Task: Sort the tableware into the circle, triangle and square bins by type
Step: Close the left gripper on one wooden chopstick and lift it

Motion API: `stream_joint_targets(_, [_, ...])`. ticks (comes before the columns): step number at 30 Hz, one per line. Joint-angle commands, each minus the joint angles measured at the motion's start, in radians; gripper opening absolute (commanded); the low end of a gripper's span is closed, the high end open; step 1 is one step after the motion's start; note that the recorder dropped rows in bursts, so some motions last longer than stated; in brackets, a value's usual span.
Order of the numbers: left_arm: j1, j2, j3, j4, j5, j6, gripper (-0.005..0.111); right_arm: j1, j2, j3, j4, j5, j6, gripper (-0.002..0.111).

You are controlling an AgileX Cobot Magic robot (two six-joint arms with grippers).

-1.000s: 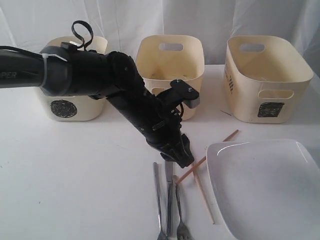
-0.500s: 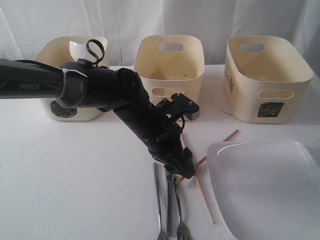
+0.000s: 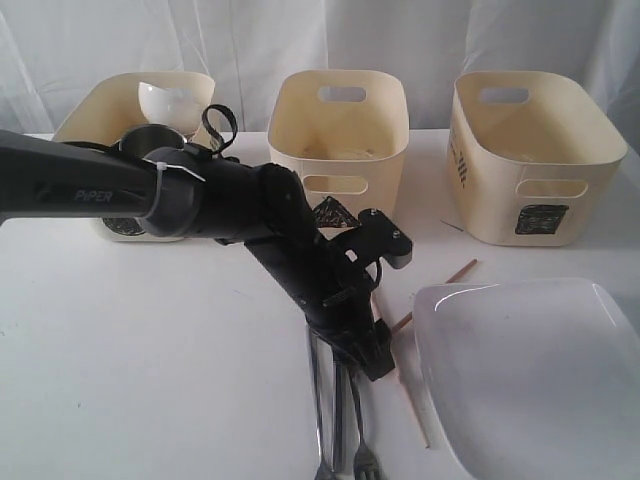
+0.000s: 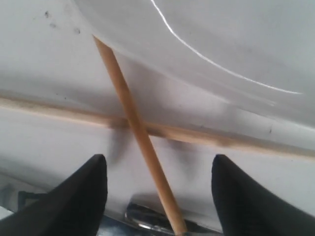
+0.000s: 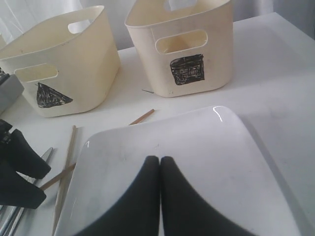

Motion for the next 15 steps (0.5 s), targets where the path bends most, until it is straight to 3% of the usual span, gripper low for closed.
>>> stream_joint_targets(1, [-0.004, 0.016, -0.005, -0.003, 0.024, -0.002, 0.064, 0.0, -0.003, 0.006, -0.004, -0.005, 0.003, 0.0])
stream_joint_targets(7, [-0.004, 0.016, -0.005, -0.003, 0.024, -0.006, 0.06, 0.0, -0.003, 0.006, -0.004, -0.005, 0.003, 0.0])
stream_joint_targets(11, [-0.004, 0.016, -0.005, 0.006, 0.039, -0.035, 0.03, 0.0, -0.003, 0.006, -0.004, -0.005, 0.003, 0.0])
stream_joint_targets(12, [-0.004, 0.016, -0.005, 0.028, 0.044, -0.035, 0.016, 0.0, -0.003, 0.006, -0.004, -0.005, 0.003, 0.0])
stream_joint_targets(14, [-0.004, 0.011, -0.005, 0.042, 0.048, -0.035, 0.0, 0.0, -0.003, 0.006, -0.004, -0.005, 0.003, 0.0])
stream_joint_targets(15, [-0.004, 0.01, -0.005, 0.042, 0.048, -0.035, 0.0, 0.0, -0.003, 0.006, -0.004, -0.005, 0.003, 0.0])
